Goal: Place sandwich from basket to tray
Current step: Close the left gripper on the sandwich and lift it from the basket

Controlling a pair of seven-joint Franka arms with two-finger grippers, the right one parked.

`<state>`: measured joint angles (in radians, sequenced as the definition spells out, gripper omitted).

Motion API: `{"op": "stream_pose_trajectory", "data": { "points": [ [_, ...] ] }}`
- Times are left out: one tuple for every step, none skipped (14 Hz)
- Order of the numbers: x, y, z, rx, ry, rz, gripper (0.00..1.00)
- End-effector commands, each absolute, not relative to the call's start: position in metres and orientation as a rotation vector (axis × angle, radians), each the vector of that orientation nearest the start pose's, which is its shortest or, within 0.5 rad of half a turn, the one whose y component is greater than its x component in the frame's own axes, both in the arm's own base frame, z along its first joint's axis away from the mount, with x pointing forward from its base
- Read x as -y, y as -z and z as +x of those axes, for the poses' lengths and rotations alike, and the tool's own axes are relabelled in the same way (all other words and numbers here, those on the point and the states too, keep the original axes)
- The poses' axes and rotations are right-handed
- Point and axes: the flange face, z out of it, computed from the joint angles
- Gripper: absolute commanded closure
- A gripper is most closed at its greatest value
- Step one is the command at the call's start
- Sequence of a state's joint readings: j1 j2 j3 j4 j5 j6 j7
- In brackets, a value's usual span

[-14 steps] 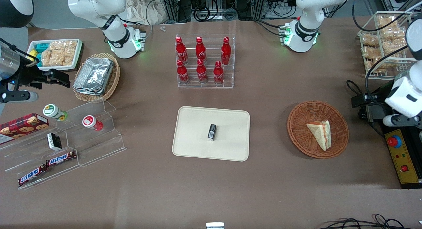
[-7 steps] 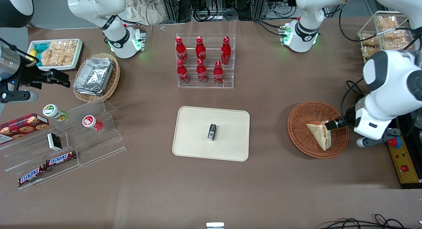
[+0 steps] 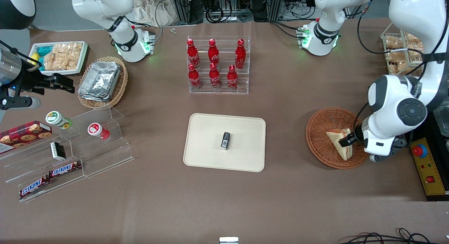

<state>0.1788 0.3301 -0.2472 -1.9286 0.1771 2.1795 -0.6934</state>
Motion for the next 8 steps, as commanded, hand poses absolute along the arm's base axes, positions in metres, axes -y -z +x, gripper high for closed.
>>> {"op": "stream_pose_trajectory", "data": {
  "points": [
    [0.021,-0.290,0.599,0.818,-0.022,-2.946,0.00],
    [0.023,-0.283,0.597,0.813,-0.015,-2.955,0.00],
    [0.020,-0.275,0.594,0.797,-0.006,-2.955,0.00],
    [0.013,-0.265,0.590,0.785,0.014,-2.947,0.00],
    [0.012,-0.251,0.589,0.789,0.024,-2.957,0.00],
    [0.013,-0.242,0.588,0.784,0.022,-2.965,0.01],
    [0.015,-0.234,0.587,0.781,0.003,-2.965,0.34],
    [0.015,-0.233,0.586,0.787,0.000,-2.962,0.85]
  ]
}}
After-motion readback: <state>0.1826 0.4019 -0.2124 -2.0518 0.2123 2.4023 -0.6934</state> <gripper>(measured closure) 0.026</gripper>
